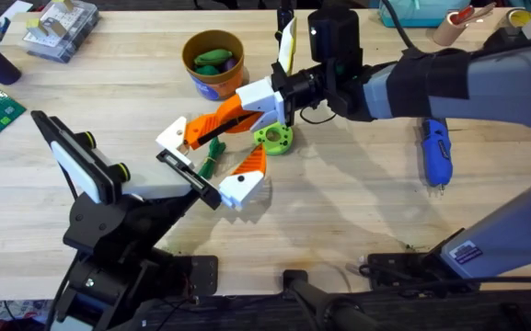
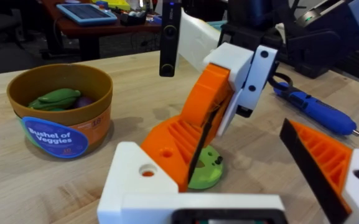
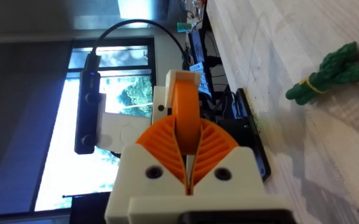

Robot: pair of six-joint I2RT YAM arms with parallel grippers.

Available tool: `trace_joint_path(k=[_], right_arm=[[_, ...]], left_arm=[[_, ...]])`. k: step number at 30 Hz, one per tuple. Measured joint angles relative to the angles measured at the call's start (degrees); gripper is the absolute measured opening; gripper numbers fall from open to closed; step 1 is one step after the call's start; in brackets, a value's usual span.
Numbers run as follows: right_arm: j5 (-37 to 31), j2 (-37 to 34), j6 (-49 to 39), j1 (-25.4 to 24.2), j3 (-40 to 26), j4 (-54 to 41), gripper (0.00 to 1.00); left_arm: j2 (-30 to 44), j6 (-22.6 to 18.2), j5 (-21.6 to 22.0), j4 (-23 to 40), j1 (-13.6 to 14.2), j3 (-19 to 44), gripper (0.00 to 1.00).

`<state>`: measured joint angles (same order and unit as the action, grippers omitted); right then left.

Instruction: Pick up the gripper from the table and insert it into the empty holder that is missing its gripper. Then pick up a screw, insert it into the mounting hole, and use the screwdriver to tighten it. Finally, clean up the table by picking up the vegetable and placing it into the bucket.

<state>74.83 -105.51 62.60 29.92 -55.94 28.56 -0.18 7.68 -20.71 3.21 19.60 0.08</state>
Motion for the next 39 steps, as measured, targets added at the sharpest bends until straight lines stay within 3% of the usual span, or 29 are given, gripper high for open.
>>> trace_joint_path(k=[6, 19, 39], right_arm=[[1.0, -0.3, 0.0, -0.3, 0.0, -0.3, 0.017], [7.8, -1.5, -8.2, -1.6, 0.0, -1.0, 0.016], [12.2, -4.4, -7.0, -2.7, -2.9, -1.5, 0.016]], left_arm=[[0.2, 0.4, 0.6, 0.0, -0.2, 0.2, 0.991], [0.2, 0.1, -4.2, -0.2, -0.3, 0.2, 0.991], [0.2, 0.0, -9.1, -0.2, -0.8, 0.2, 0.991]])
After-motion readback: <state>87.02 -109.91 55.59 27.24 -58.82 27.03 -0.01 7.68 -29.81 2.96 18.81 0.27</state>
